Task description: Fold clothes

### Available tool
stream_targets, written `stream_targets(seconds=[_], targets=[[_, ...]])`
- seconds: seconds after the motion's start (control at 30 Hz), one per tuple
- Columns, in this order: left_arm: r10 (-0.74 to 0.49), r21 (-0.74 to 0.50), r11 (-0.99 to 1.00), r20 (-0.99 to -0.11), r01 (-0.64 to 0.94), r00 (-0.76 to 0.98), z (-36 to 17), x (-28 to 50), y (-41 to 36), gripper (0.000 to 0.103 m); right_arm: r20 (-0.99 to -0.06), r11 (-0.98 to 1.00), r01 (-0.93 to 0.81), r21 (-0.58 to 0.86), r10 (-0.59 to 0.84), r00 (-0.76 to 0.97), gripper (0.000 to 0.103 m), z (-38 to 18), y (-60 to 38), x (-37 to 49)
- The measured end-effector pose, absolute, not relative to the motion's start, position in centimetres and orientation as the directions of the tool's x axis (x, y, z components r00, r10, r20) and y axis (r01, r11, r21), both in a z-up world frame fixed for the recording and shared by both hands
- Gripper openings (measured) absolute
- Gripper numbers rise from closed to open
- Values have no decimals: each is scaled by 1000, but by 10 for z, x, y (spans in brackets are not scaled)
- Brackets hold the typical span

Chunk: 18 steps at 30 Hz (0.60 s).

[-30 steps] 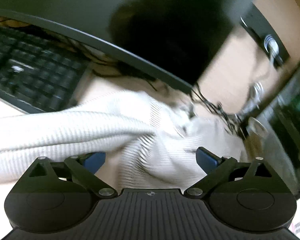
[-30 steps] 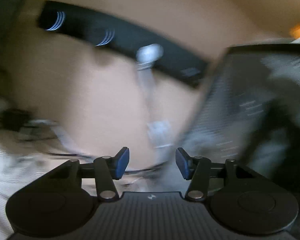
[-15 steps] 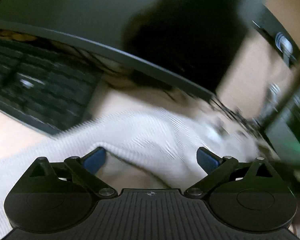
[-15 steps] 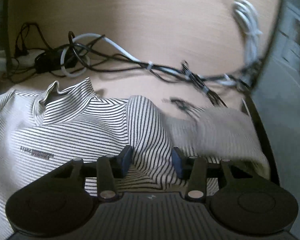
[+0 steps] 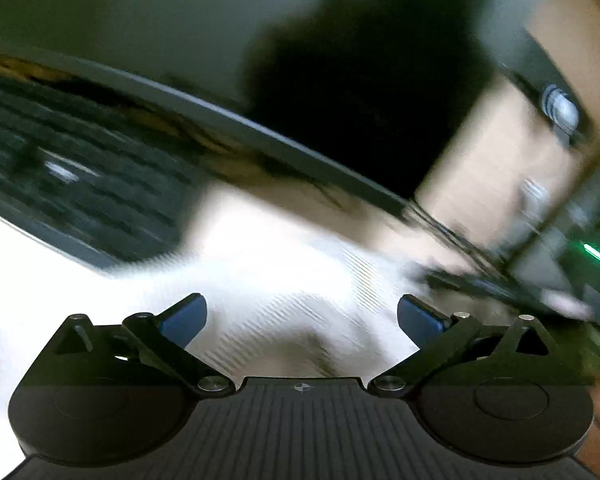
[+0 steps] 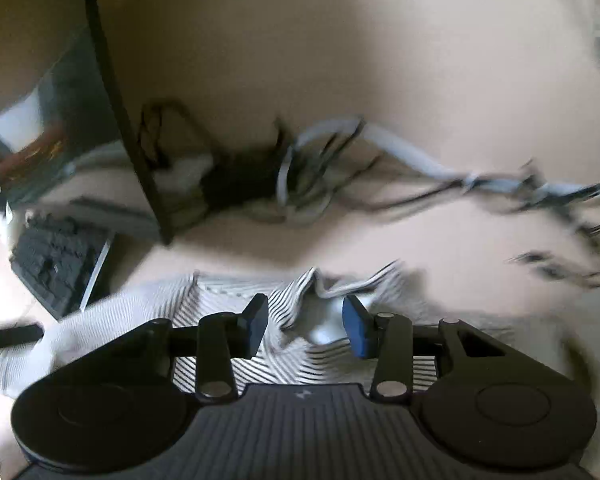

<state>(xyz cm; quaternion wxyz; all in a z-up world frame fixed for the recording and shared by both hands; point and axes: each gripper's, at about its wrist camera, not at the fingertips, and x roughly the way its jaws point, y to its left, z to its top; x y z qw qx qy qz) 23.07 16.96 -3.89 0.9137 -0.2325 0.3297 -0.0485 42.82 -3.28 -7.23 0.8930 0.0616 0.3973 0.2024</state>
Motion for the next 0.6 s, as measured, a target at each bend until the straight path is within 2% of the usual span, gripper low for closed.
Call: stream_targets(seconds=[0.03,0.07,0.23,0.4,0.53,0.57,0.6], targets=[[-275,-452,892,-576,-21,770,-41,228,157,103,-689,902,-337,271,426,587,14,-76,-26,434],[-295,-437,899,-575,18,763,-44,225,146,103,-689,892,-366,265,441,576,6,-78,-18,439],[-329,-322,934,-609,154,722,-63,214,101,103,-658,883,-448,142,422,624,4,-63,11,467],[-298,-266,951,-640,160,709,-71,207,94,103,-606,904,-428,-17,331,723,2,-54,14,480],[-264,-156,964,-642,214,720,-74,197,91,103,-567,948,-319,-3,261,781,7,-42,-16,461],[-257,-138,966,-640,220,724,-73,196,92,103,-550,954,-301,-5,249,797,10,-37,-26,448],[-247,-127,968,-639,216,729,-73,196,95,103,-535,957,-290,-15,238,811,17,-33,-35,430]])
